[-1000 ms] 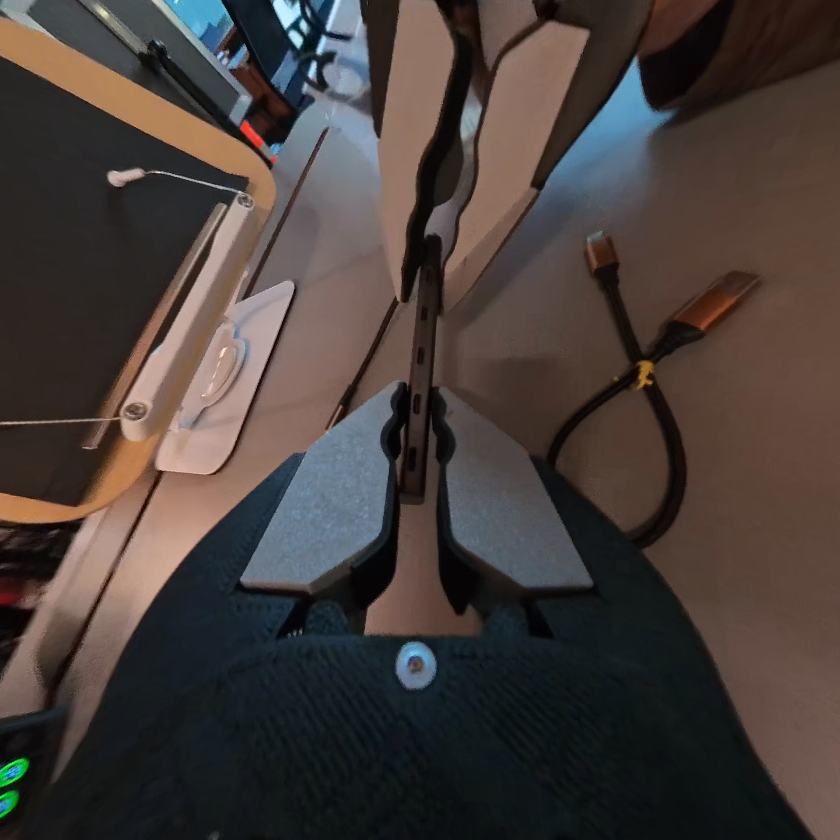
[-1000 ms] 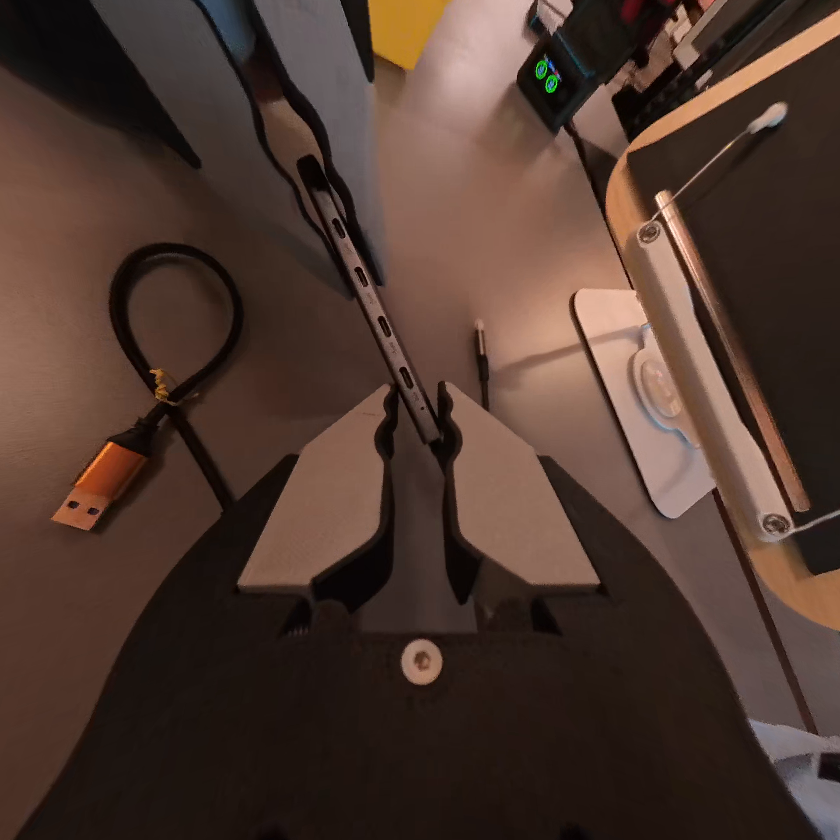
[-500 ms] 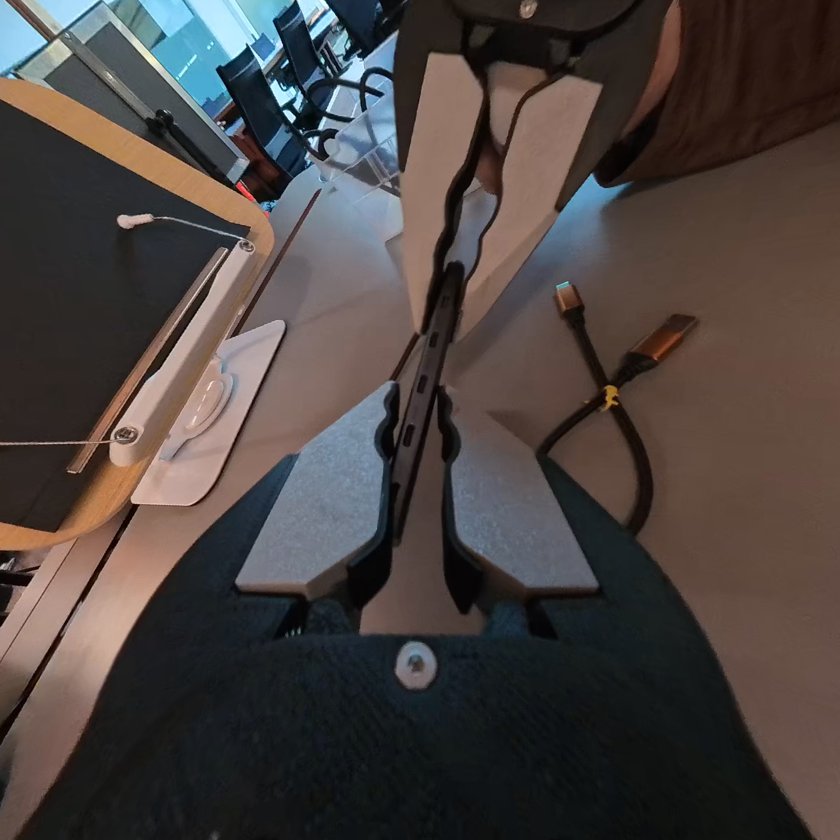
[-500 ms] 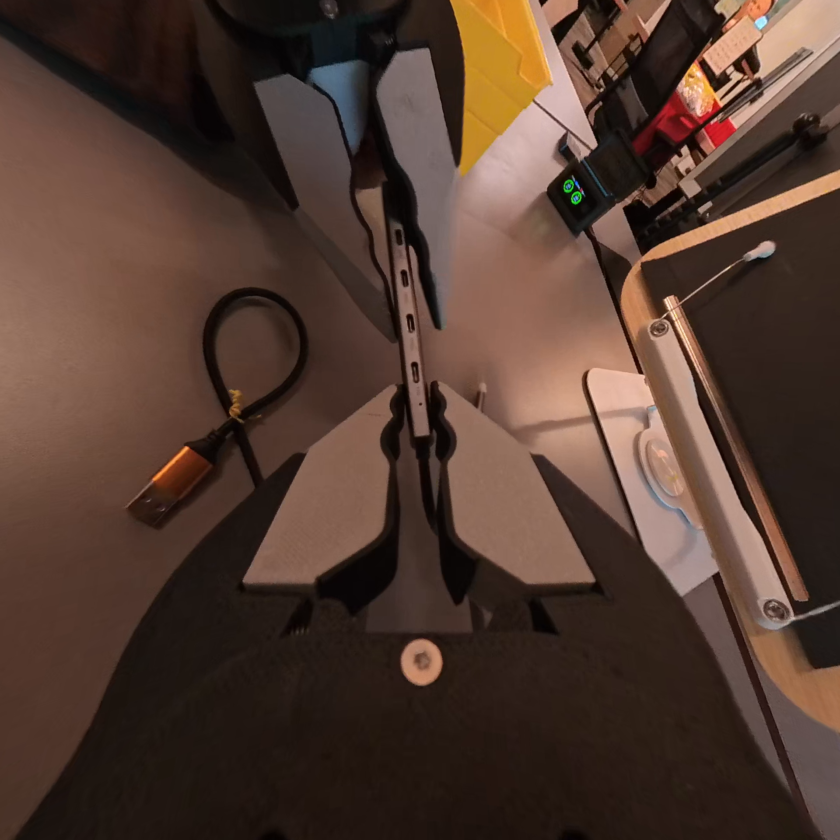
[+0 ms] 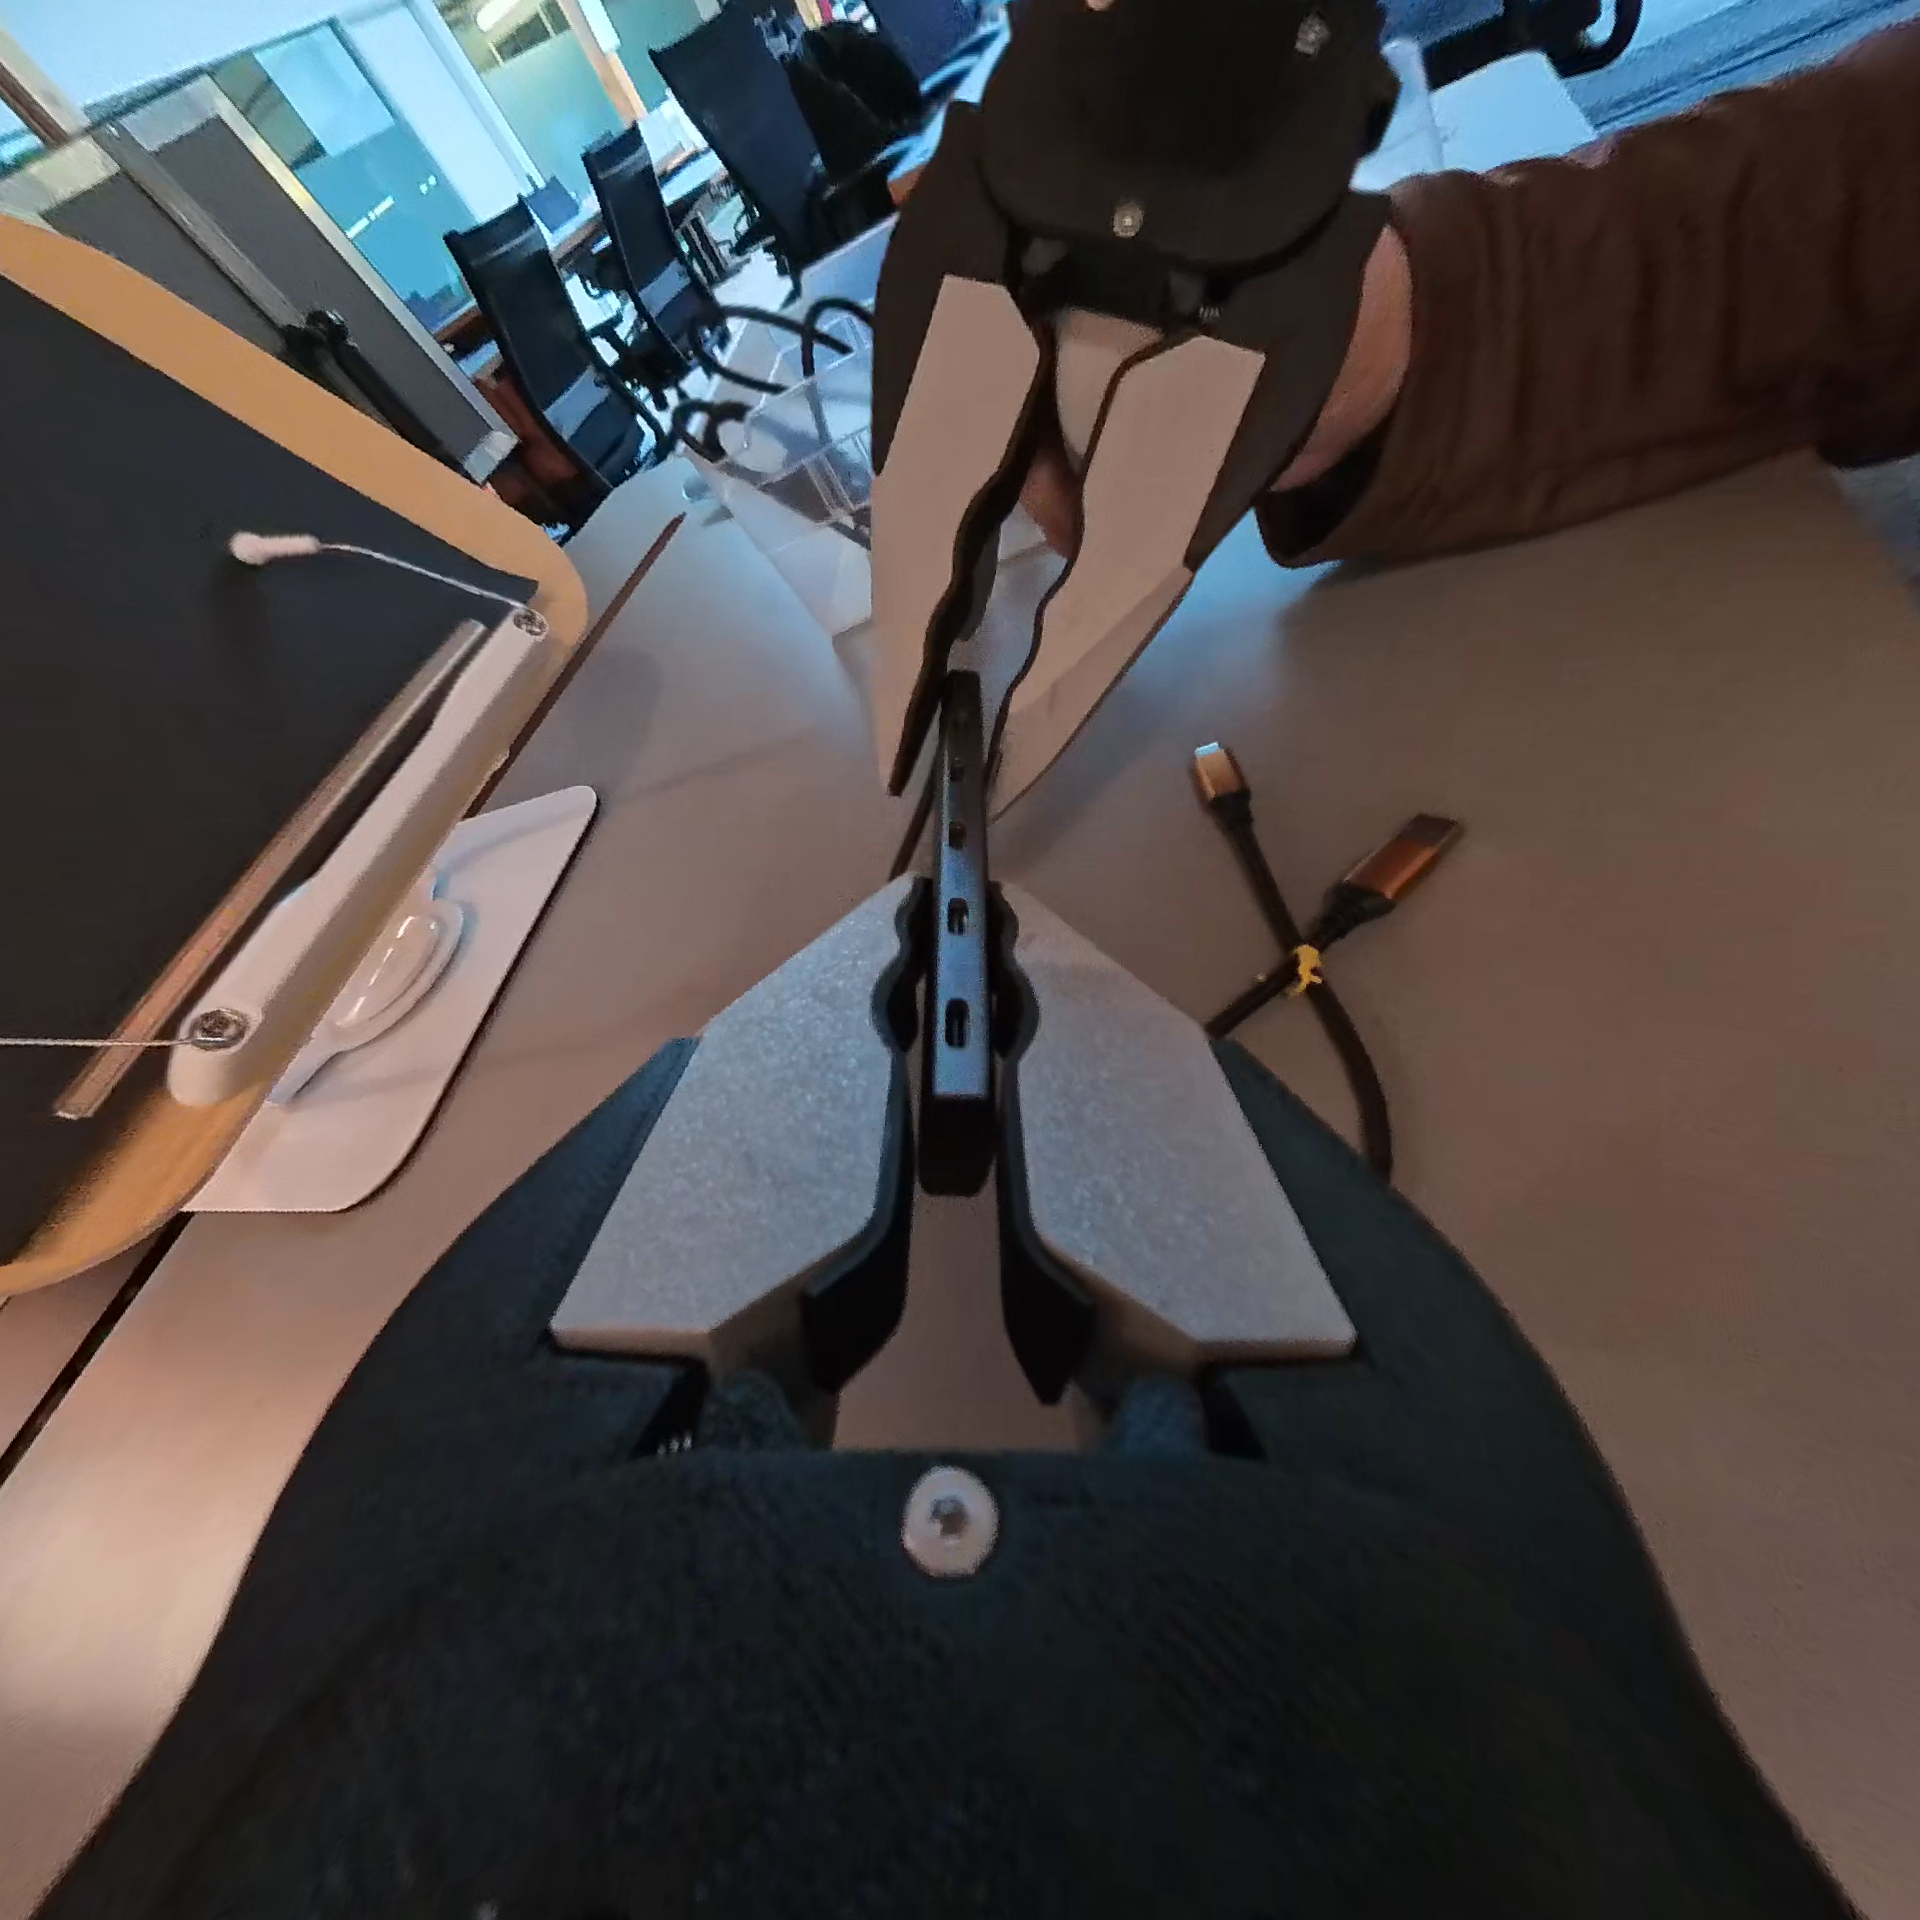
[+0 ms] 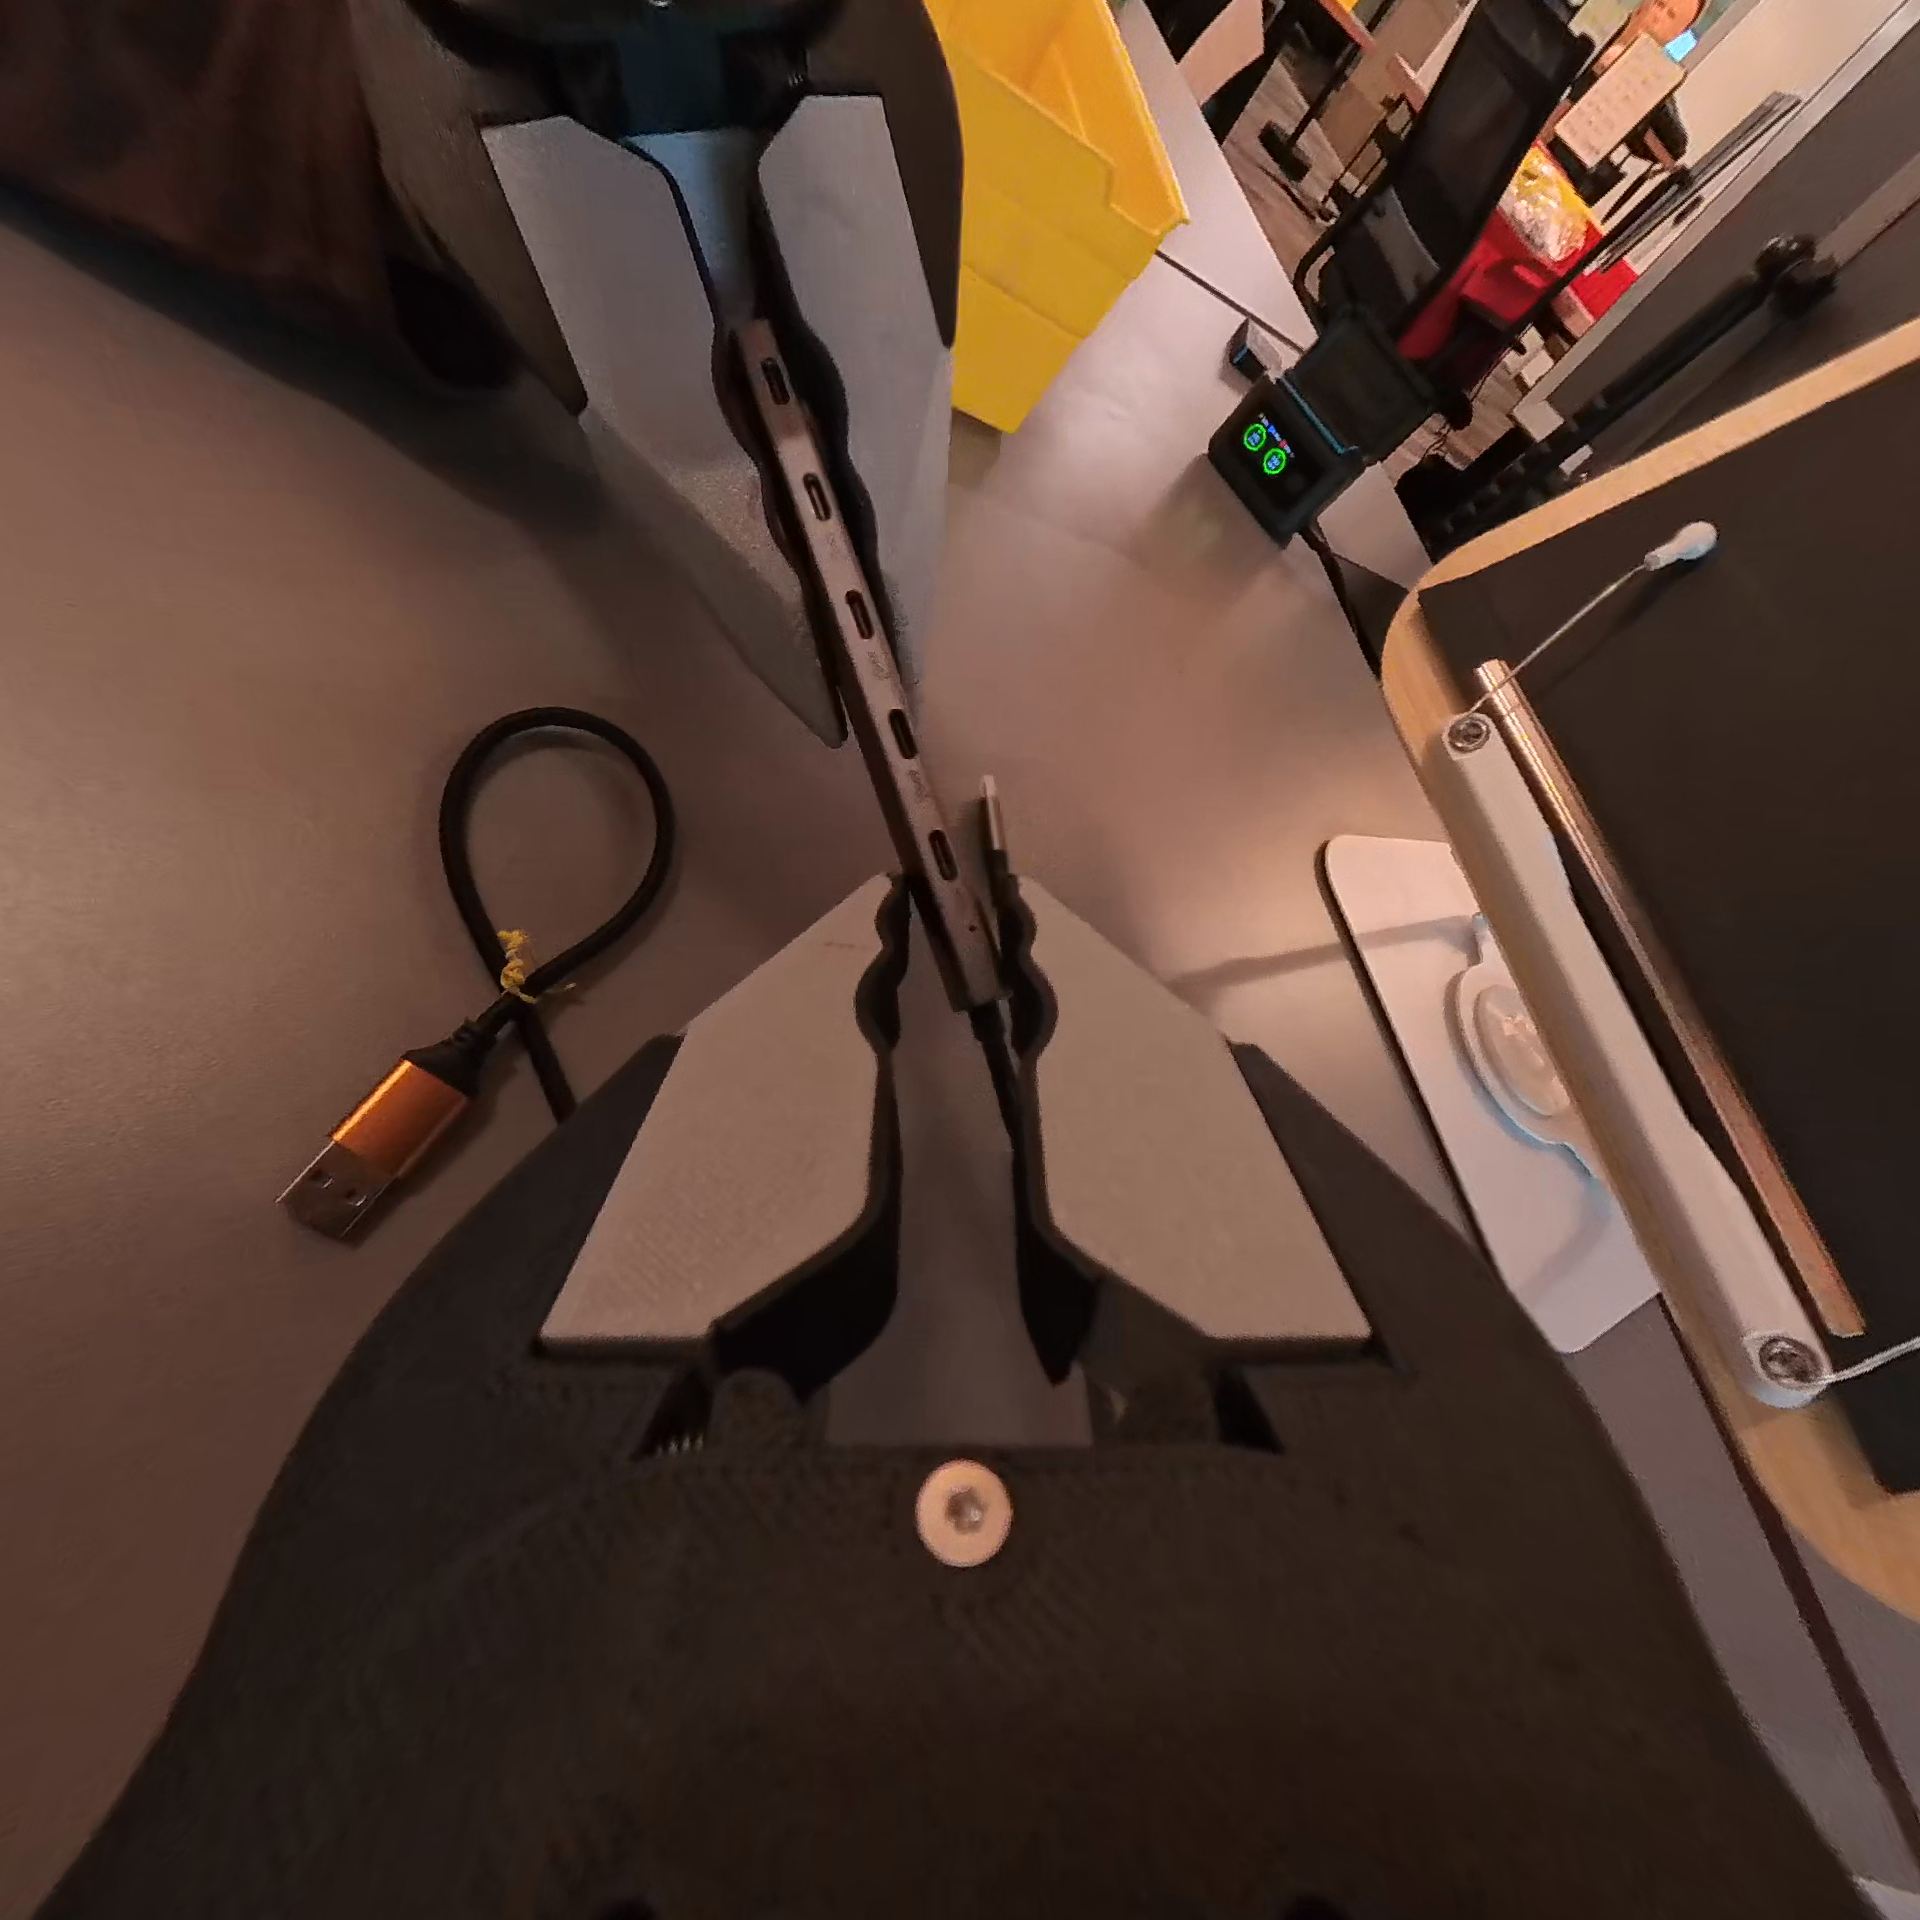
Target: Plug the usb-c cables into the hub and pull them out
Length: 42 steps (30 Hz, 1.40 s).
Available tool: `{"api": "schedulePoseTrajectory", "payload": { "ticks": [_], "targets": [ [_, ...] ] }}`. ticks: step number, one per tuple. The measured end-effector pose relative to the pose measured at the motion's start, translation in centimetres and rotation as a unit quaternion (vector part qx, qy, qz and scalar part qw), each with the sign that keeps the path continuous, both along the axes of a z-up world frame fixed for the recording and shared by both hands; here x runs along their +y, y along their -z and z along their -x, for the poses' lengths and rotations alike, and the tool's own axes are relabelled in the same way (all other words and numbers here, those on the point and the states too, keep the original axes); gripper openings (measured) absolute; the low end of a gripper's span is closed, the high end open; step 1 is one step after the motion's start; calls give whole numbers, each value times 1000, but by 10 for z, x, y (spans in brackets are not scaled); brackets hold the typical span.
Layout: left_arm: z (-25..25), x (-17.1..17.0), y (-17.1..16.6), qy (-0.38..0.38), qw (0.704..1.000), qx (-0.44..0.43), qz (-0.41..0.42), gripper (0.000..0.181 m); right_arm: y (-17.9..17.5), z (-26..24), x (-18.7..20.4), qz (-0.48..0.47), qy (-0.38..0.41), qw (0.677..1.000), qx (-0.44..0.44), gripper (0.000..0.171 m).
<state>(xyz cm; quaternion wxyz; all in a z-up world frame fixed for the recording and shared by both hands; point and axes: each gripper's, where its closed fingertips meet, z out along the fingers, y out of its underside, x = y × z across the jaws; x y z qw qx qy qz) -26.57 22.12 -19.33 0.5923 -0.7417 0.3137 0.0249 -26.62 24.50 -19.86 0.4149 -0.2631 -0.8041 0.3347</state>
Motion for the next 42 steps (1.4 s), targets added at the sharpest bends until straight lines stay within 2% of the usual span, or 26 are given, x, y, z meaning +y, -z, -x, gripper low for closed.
{"api": "schedulePoseTrajectory", "payload": {
  "ticks": [20,22,26,30,42],
  "targets": [
    [-4,1,-3,11,999,-38,0,10,0,1,-11,31,-21,999,4,11],
    [-10,3,6,15,1000,-19,15,9,-1,0,-23,34,-43,998,3,10],
    [-8,8,19,-8,998,55,11,12,6,3,-24,10,-34,999,-4,11],
    [-8,8,15,-7,999,38,8,11,2,3,-23,26,-30,999,-2,12],
    [-8,6,5,-5,999,30,-19,10,8,2,-12,-6,-11,1000,-8,12]
  ]
}}
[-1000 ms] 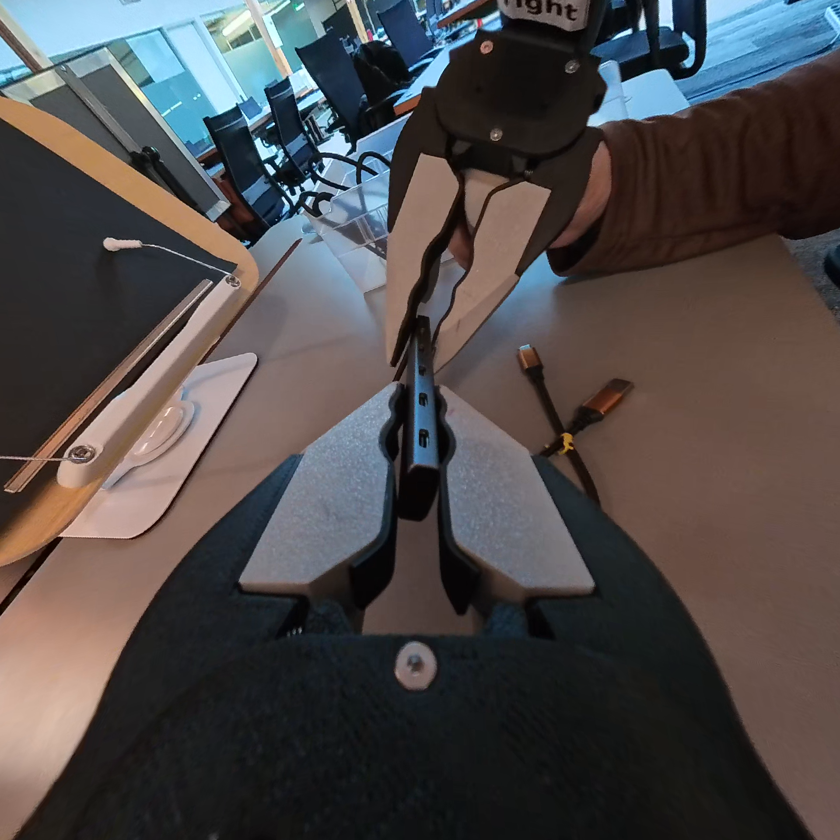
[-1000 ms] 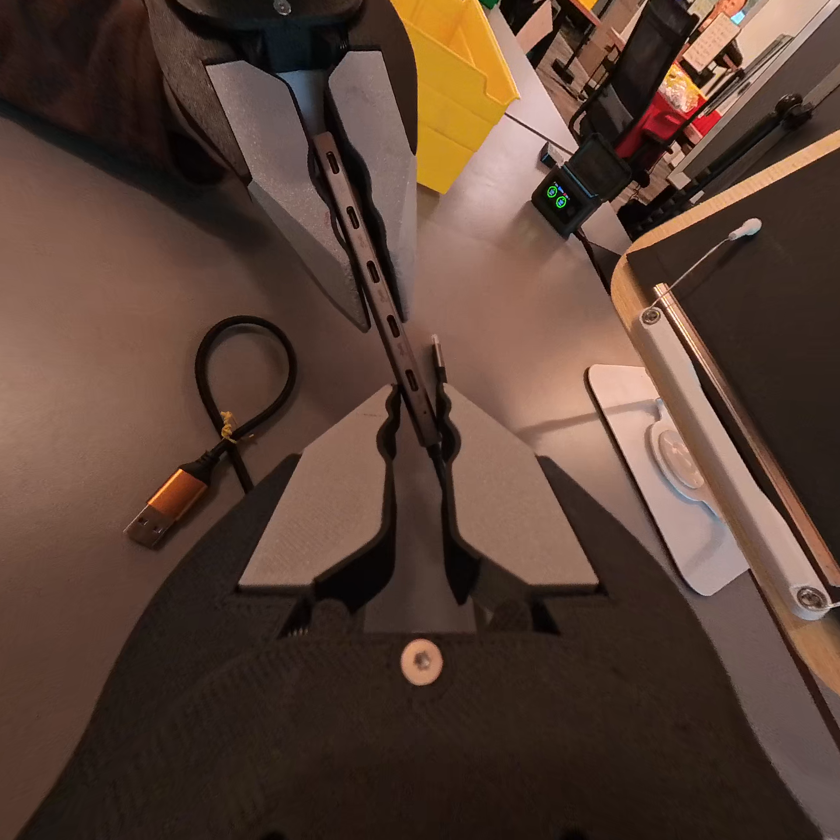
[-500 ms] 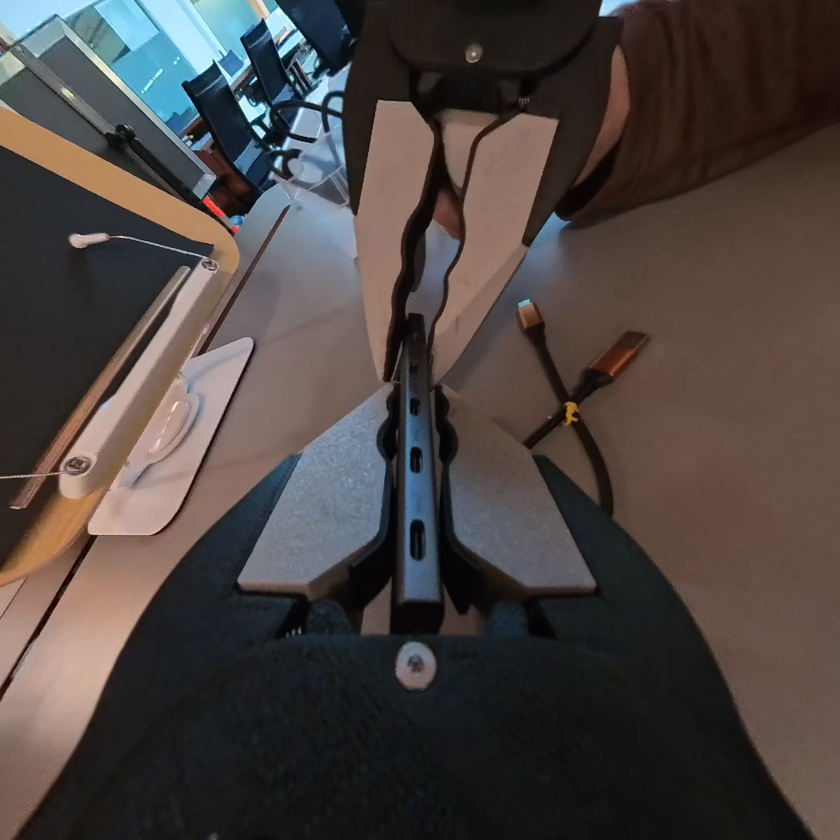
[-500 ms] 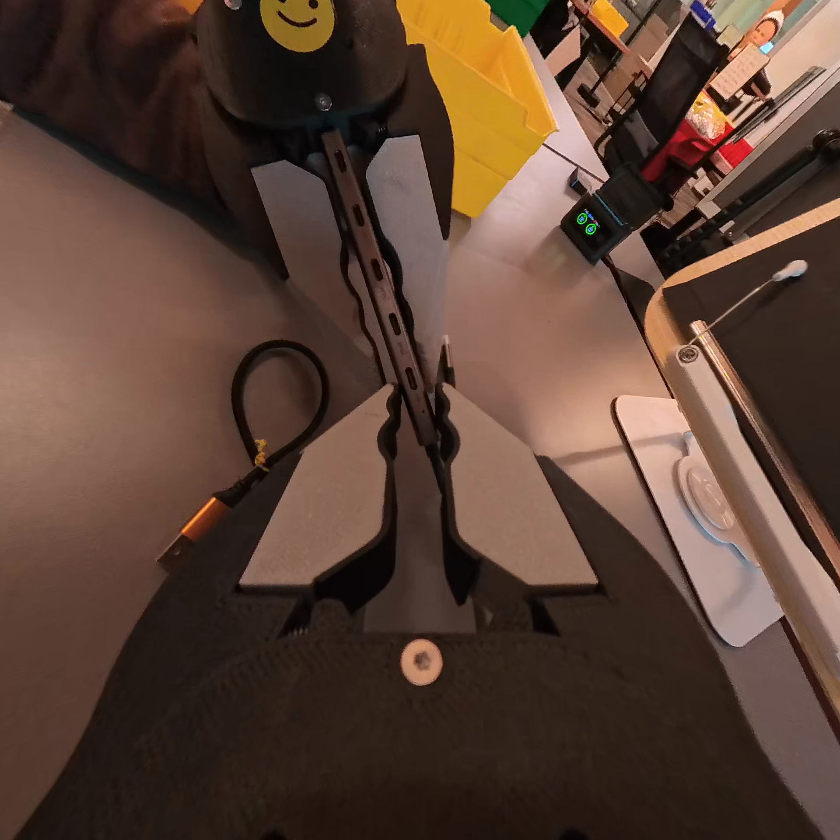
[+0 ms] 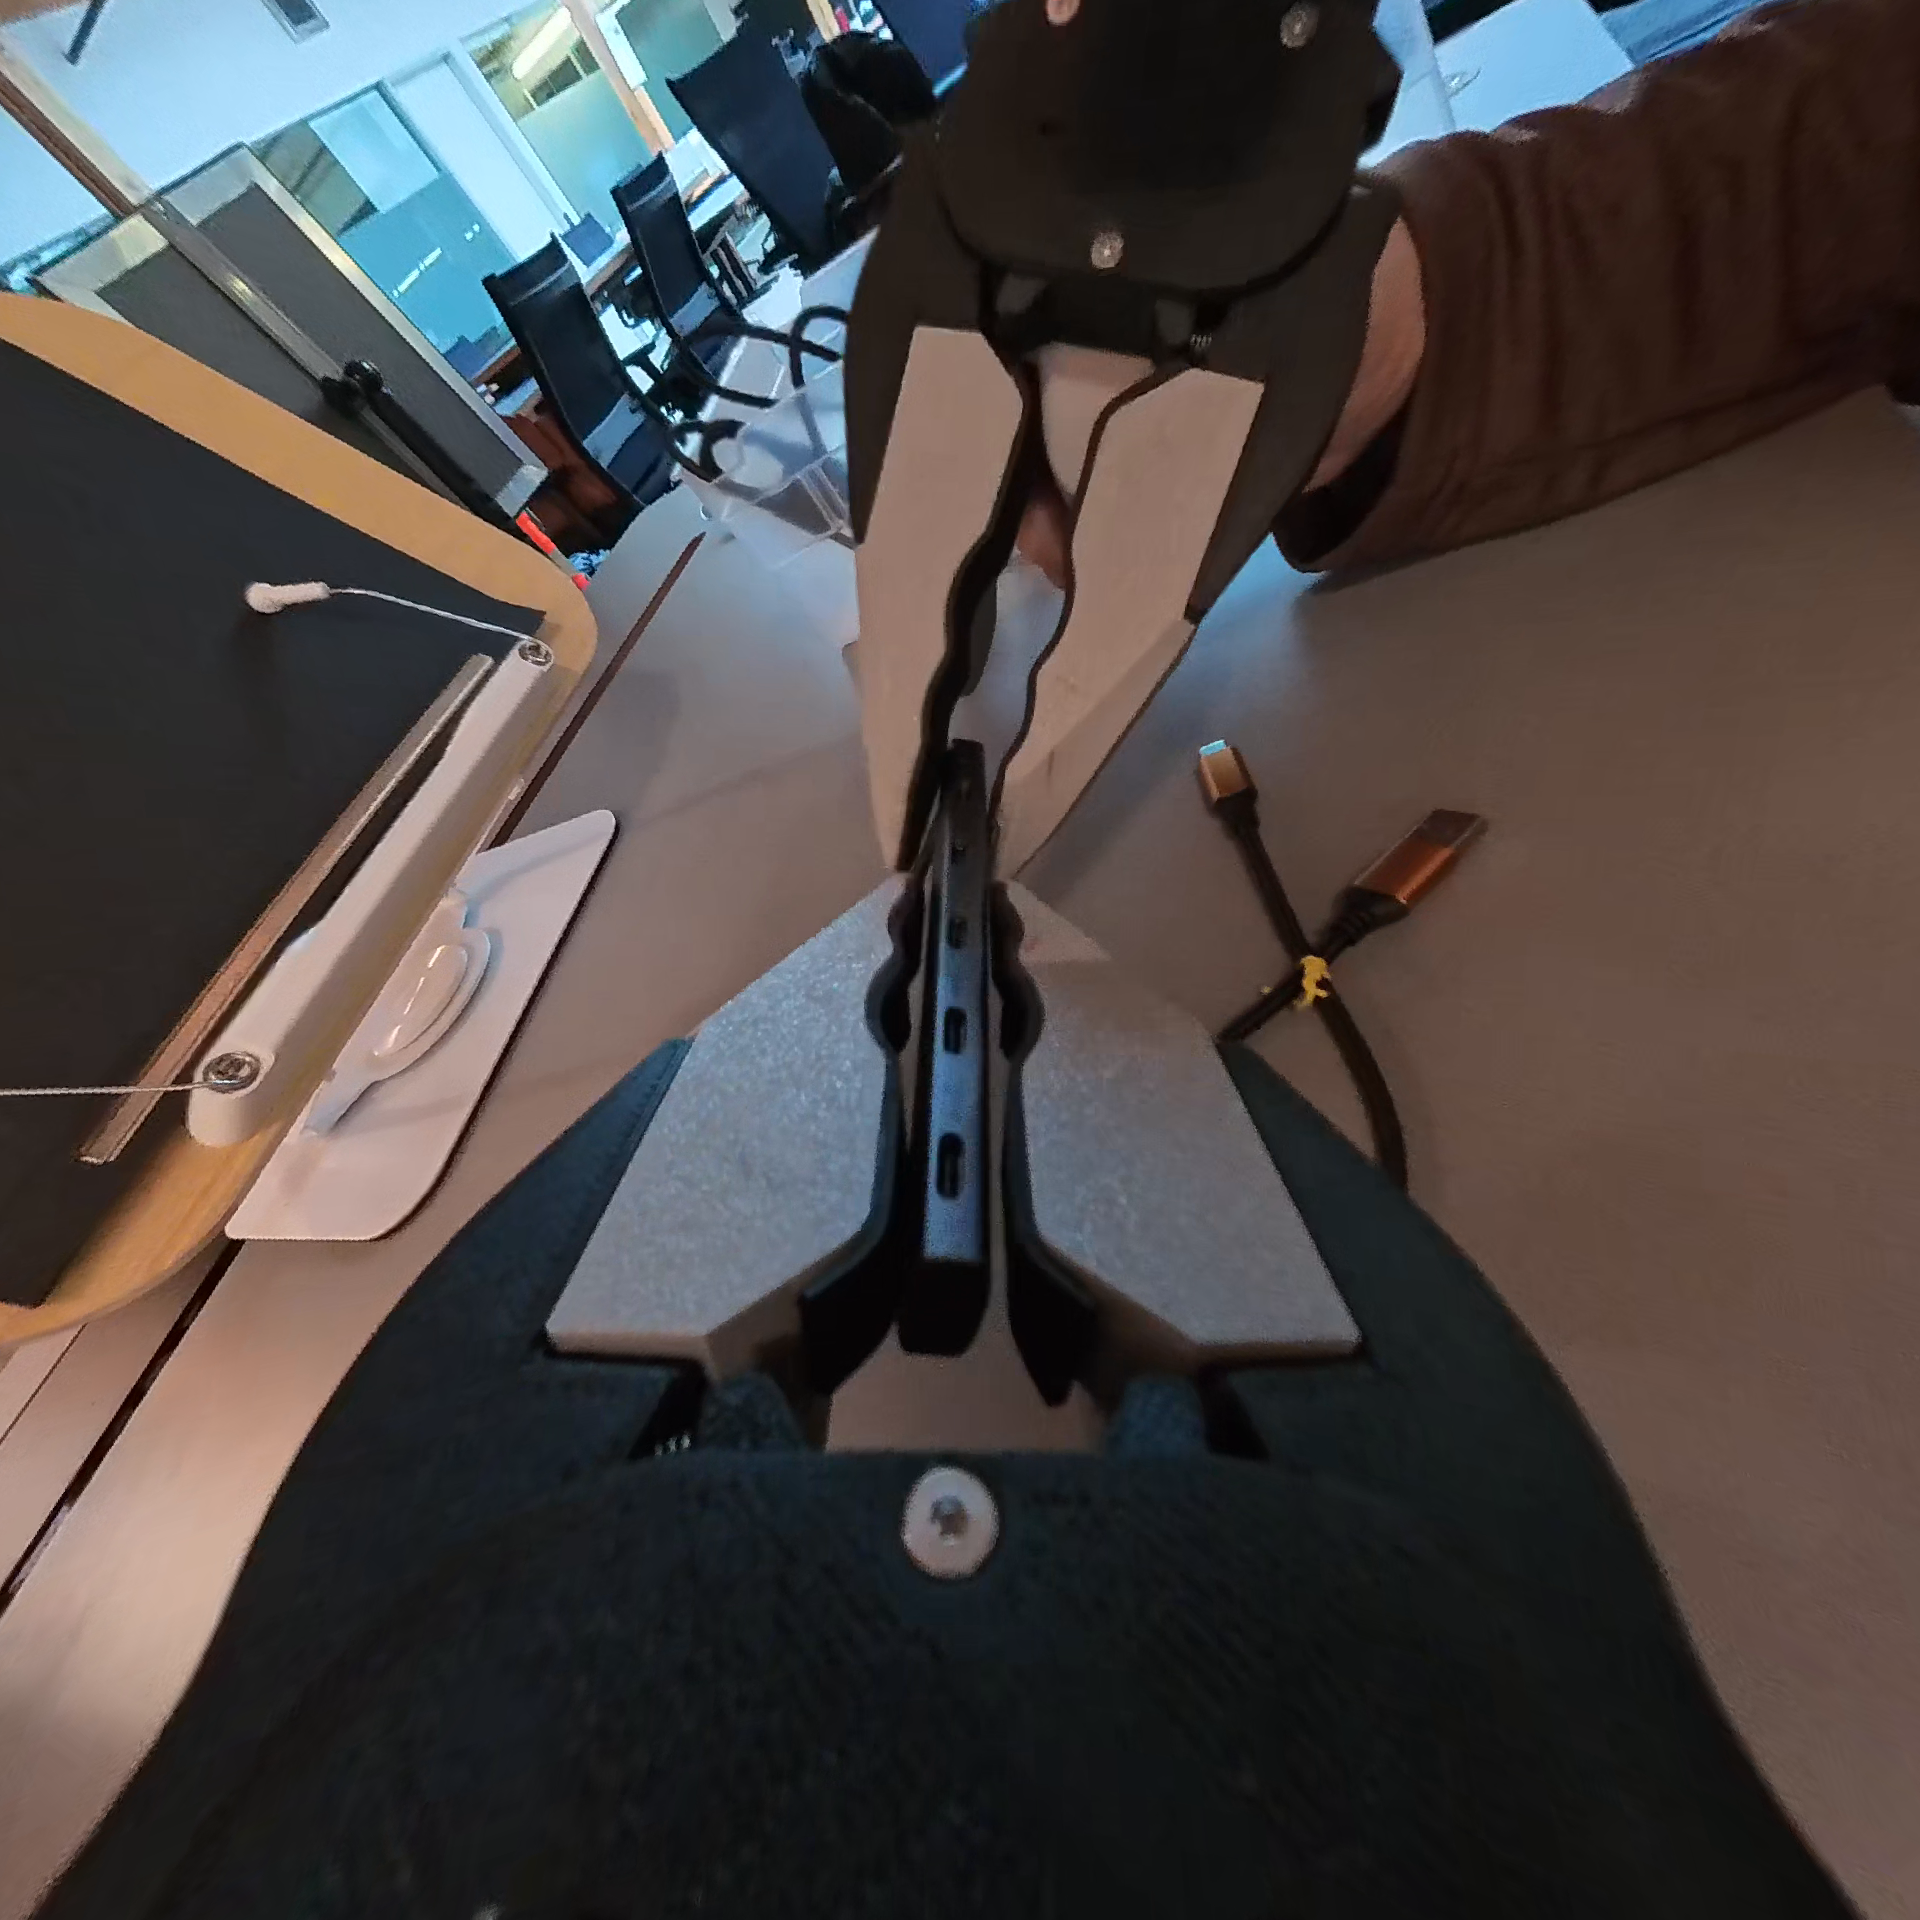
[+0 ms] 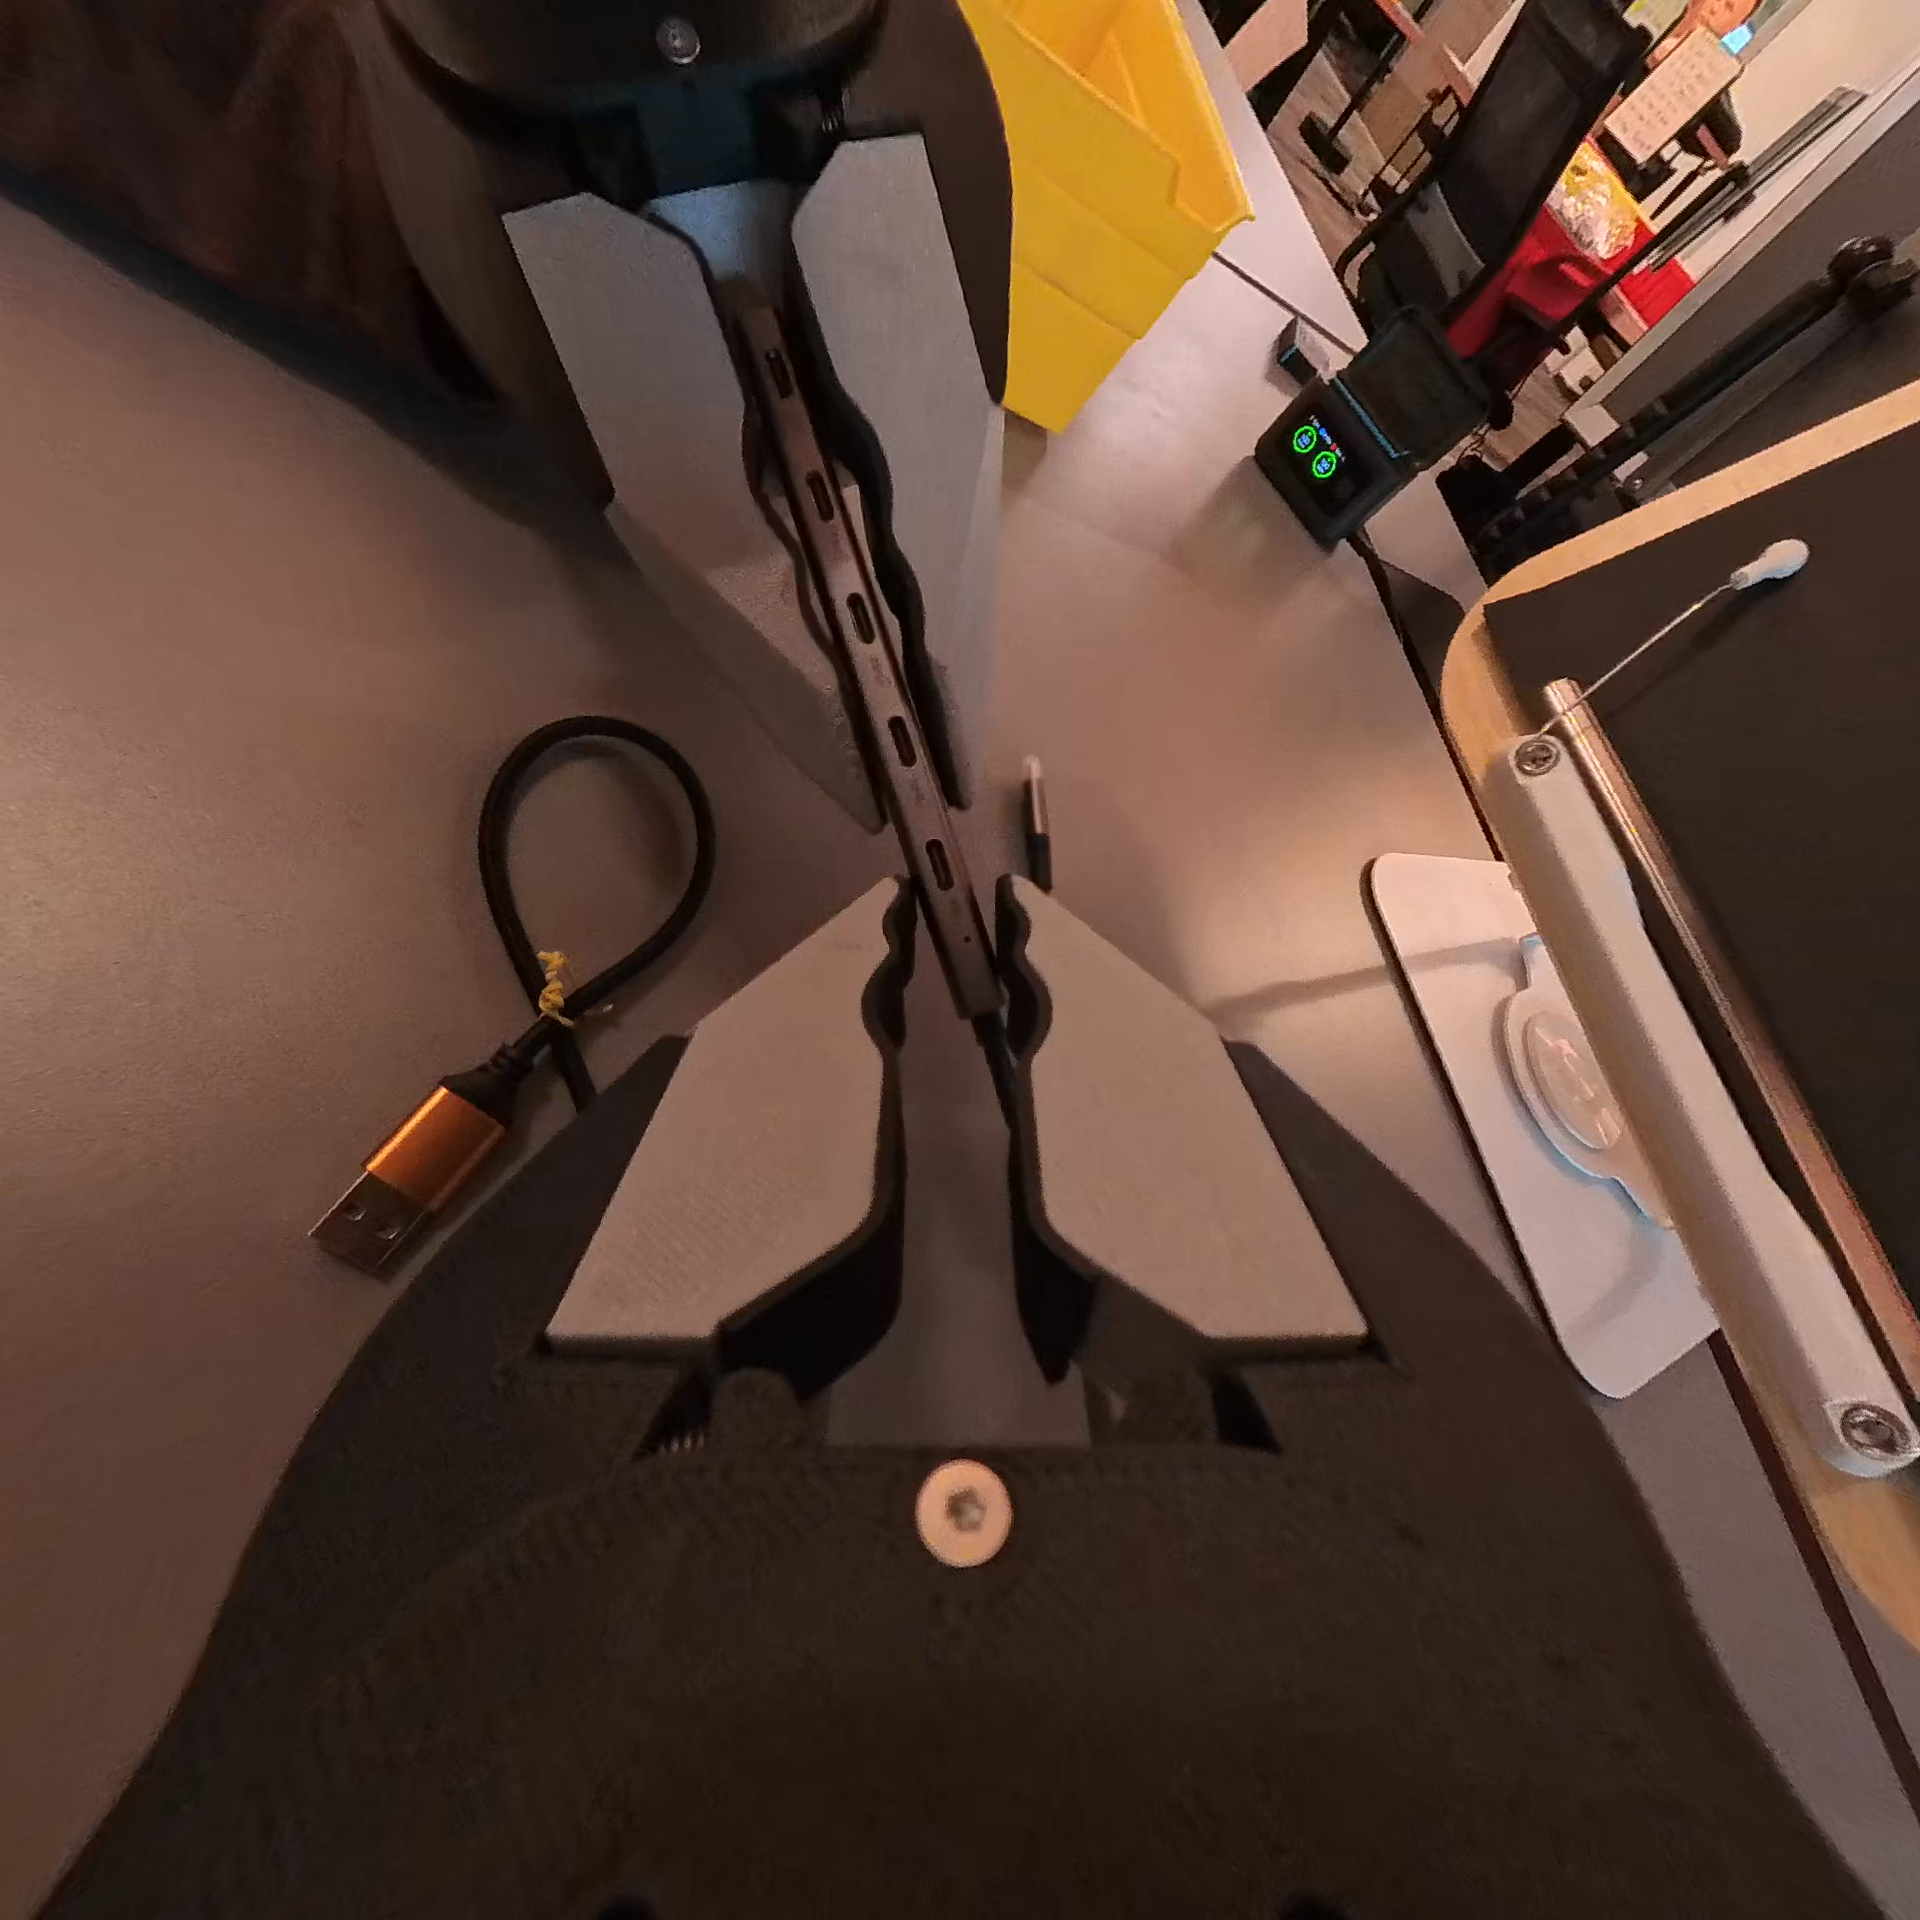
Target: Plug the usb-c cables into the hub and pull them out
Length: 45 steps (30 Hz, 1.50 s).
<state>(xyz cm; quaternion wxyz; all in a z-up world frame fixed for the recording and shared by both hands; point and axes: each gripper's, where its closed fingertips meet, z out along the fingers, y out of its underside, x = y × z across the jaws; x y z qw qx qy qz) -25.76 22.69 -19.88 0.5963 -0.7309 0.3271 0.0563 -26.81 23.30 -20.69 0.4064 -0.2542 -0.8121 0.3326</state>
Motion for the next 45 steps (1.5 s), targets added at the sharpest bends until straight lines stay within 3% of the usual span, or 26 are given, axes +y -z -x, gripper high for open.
{"api": "schedulePoseTrajectory", "payload": {
  "ticks": [10,14,17,23,25,35,40,45],
  "targets": [
    [0,-2,-3,5,1000,-2,-3,8,-8,-3,-5,22,-20,999,15,11],
    [4,0,0,-19,999,37,9,7,-7,1,1,28,-2,1000,10,13],
    [13,0,3,-34,998,40,20,7,-9,2,9,38,17,999,10,23],
    [7,-3,-7,-16,1000,8,4,7,-3,2,6,14,15,1000,7,20],
    [4,-3,-3,-8,1000,12,10,7,0,2,6,6,15,1000,1,12],
    [21,3,20,-34,996,-19,75,12,4,2,8,-31,8,999,17,9],
    [19,0,16,-36,998,39,45,6,-3,2,11,-7,13,1000,24,12],
    [20,4,18,-49,997,29,53,7,-1,4,15,-11,26,999,20,12]
  ]
}}
